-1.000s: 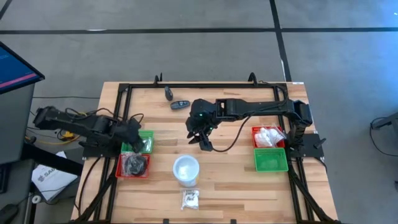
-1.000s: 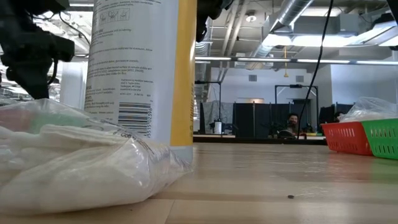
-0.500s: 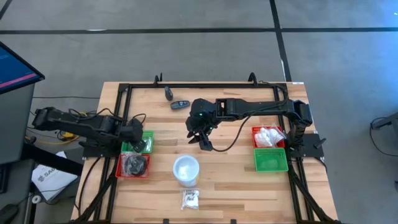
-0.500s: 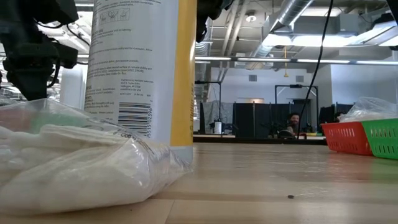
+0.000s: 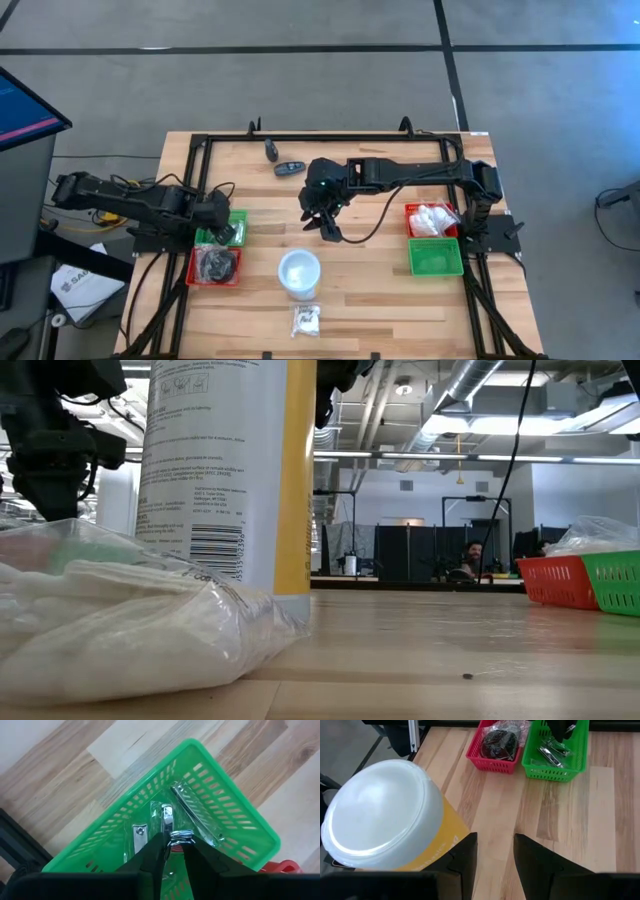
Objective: Pick & Place Travel size toiletries
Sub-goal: Put the silver nail cutter into the left green bin, then put the bottom gray deodorant into the right green bin
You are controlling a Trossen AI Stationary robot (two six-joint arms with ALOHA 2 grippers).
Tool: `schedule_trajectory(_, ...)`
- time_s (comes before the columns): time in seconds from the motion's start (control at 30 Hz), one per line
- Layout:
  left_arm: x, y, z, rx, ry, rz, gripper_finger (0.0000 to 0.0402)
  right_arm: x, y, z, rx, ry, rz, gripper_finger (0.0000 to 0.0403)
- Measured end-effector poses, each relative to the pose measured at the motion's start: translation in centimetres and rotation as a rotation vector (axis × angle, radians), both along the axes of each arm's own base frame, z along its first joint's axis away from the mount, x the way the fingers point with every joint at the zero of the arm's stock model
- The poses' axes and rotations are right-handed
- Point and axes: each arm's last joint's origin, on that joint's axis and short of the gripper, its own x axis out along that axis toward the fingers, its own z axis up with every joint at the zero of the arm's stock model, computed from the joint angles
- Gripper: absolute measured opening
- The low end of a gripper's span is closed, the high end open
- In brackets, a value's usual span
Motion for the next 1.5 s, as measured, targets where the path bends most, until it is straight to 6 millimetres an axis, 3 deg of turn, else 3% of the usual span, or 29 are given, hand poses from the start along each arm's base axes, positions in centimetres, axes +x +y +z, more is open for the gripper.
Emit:
schedule_trajectory(0.8,0.6,0.0,0.2,0.009,-0.064,-0.001,0.0117,-0.1,-0.3,0.0,0.005,0.008,-0.012,0.0118)
schedule_trajectory(1.5,4.1,-0.9,2.5,0.079,-0.458,-0.289,0.0117,-0.7,-0.6,0.0,0.008,0.064,-0.021,0.0118)
